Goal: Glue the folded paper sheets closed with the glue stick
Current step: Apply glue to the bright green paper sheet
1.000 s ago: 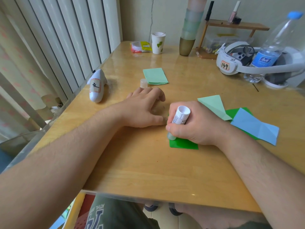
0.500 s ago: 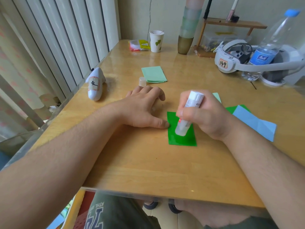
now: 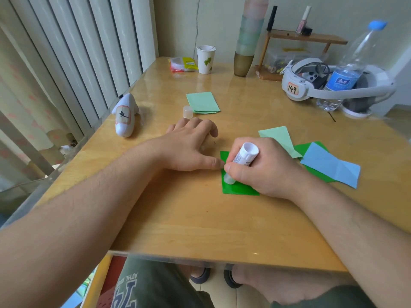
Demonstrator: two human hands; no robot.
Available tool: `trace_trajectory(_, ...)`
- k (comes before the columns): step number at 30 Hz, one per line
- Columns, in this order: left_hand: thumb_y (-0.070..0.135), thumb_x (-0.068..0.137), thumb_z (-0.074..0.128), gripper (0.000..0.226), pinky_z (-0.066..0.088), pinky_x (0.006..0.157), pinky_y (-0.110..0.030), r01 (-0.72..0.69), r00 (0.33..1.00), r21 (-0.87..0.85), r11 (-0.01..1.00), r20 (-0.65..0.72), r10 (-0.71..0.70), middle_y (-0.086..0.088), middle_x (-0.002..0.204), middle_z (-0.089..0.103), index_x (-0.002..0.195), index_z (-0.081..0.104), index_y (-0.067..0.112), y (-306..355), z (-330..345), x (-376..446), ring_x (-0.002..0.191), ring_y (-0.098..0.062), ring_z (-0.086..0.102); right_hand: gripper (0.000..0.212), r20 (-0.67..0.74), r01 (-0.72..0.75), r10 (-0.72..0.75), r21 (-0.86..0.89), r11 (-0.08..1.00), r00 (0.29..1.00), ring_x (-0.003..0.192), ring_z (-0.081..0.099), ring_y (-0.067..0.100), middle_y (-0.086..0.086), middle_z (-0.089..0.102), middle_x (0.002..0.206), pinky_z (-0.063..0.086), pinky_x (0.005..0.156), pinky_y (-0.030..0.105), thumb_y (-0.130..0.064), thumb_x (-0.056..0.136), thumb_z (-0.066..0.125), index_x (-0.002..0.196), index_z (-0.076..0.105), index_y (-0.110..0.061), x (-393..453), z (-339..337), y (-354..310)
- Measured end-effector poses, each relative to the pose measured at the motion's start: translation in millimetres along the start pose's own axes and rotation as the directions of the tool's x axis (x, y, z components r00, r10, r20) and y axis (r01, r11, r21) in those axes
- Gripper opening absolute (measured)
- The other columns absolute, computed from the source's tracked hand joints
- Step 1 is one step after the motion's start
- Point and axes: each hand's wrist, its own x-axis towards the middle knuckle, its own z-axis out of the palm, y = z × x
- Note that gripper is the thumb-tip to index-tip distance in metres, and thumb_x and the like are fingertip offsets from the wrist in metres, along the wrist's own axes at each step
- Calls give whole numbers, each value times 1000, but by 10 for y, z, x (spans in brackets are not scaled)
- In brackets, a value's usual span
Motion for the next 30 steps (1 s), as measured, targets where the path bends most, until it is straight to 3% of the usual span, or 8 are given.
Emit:
trace_trajectory(3, 88, 55, 45, 83, 27, 110, -40, 5, 1000, 2, 1000, 3, -5, 10, 137, 39, 125, 37, 44, 28, -8, -19, 125, -15, 26, 20, 12, 7, -7, 25, 1000, 1000, 61, 49, 9, -2, 60, 65, 39, 59, 29, -36, 74, 72, 72, 65, -18, -24, 30, -23)
trace_trajectory(10, 89, 49, 46, 92, 27, 109, -39, 1, 1000, 20, 1000, 10, -1, 9, 141, 38, 128, 37, 42, 43, -13, -41, 129, -19, 27, 17, 101, -1, -15, 160, 987, 995, 63, 52, 7, -6, 62, 65, 41, 59, 23, -35, 74, 75, 74, 68, -20, -82, 77, -66)
trace_trajectory(14, 88, 62, 63, 81, 29, 110, -41, -5, 1000, 19, 1000, 3, 5, 11, 138, 37, 125, 35, 44, 27, -3, -22, 125, -15, 26, 34, -53, 41, -26, 305, 952, 998, 64, 50, 11, 10, 56, 64, 39, 59, 23, -36, 70, 71, 73, 63, -3, -50, 19, -50)
trace_trajectory(18, 83, 67, 67, 76, 28, 112, -42, -15, 1000, 20, 1000, -14, 15, 12, 137, 38, 124, 36, 44, 5, 15, -5, 121, -12, 23, 32, -105, 15, 2, 167, 986, 994, 65, 48, 27, 20, 56, 71, 39, 61, 33, -35, 71, 69, 72, 60, -4, -39, 1, 13)
trace_trajectory(24, 91, 51, 50, 87, 29, 110, -41, -4, 1000, 21, 1000, 1, 4, 12, 135, 38, 124, 36, 45, 9, 6, -18, 125, -17, 28, 25, -52, 54, -52, 40, 998, 997, 67, 52, 30, 11, 60, 66, 43, 59, 41, -34, 73, 69, 70, 60, -10, -79, 86, 2)
trace_trajectory(30, 83, 50, 49, 85, 27, 109, -38, -4, 1000, 2, 1000, 4, 4, 11, 137, 38, 124, 35, 44, 18, 2, -31, 129, -20, 29, 19, 11, 63, -64, 70, 996, 998, 65, 55, 20, 1, 64, 66, 45, 59, 37, -32, 74, 74, 71, 66, -16, -96, 168, -93)
